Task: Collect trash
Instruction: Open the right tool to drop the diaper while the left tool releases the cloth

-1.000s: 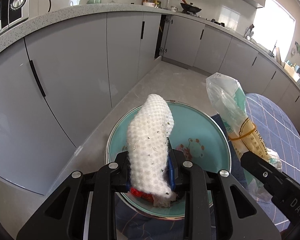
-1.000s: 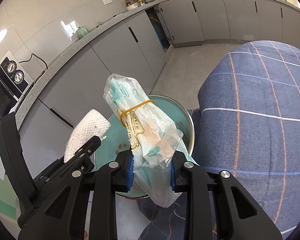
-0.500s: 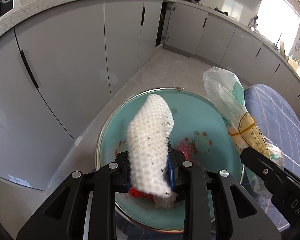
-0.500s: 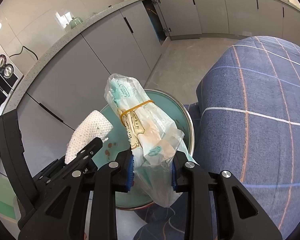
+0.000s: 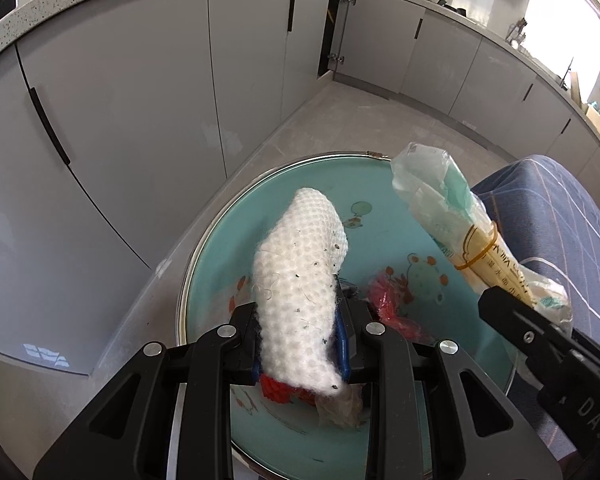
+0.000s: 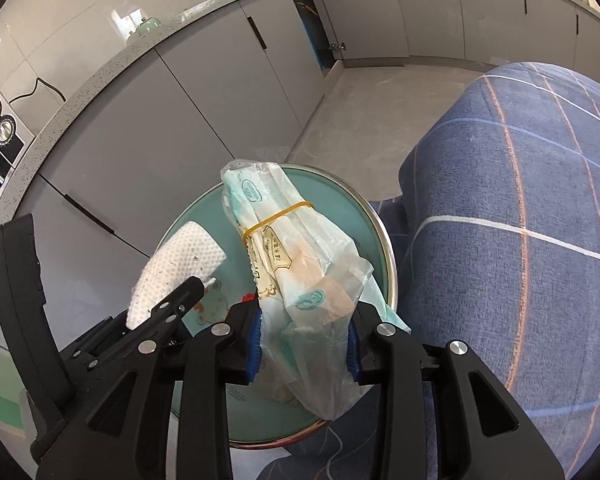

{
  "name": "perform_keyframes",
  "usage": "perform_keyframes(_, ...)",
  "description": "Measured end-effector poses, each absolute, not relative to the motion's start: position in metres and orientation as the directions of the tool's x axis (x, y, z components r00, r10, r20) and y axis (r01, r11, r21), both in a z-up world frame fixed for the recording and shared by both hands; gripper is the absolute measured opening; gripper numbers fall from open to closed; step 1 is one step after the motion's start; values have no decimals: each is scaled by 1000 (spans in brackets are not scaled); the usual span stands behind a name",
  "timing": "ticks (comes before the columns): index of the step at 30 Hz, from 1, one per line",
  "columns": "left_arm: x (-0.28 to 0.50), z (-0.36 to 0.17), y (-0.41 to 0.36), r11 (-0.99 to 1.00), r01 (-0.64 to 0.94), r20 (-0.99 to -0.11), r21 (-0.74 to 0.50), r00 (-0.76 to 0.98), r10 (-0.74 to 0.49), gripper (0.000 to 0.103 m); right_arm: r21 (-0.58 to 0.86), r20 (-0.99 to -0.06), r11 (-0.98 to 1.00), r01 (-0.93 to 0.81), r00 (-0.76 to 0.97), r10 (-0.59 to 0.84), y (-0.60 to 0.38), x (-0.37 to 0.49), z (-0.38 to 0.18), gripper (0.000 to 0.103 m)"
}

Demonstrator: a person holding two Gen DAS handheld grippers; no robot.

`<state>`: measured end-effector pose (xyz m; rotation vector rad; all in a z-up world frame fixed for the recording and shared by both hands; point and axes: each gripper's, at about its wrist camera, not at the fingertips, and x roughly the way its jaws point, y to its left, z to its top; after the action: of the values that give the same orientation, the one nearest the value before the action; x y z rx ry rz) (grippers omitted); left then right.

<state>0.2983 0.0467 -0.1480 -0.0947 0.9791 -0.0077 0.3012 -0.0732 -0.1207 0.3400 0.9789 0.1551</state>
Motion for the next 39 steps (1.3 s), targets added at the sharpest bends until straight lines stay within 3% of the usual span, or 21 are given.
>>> perform_keyframes(6, 300, -153, 49, 995, -40, -832, -87, 552, -51, 27, 380, -779, 925, -7, 537, 324, -74, 304, -124, 40)
perform_keyframes(11, 299, -154, 55, 995, -46, -833, -89, 551, -49, 27, 464, -738, 886, -25, 543, 402, -77, 299, -118, 61)
perform_keyframes(22, 297, -153, 55, 995, -44, -831, -90, 554, -50, 27, 473, -712, 880, -42, 570, 410, -81, 291, -104, 61)
perform_keyframes(24, 295, -153, 57, 995, -48, -831, -85, 554, -44, 27, 471, -712, 880, -62, 562, 421, -77, 293, -103, 65)
perform_keyframes(26, 295, -153, 59, 995, -54, -833, -83, 552, -40, 28, 477, -698, 876, -71, 576, 427, -78, 291, -100, 77)
perform_keyframes(39, 299, -155, 41, 996, -26, -838, -85, 543, -57, 28, 456, -645, 890, -2, 688, 332, -117, 262, -79, 76)
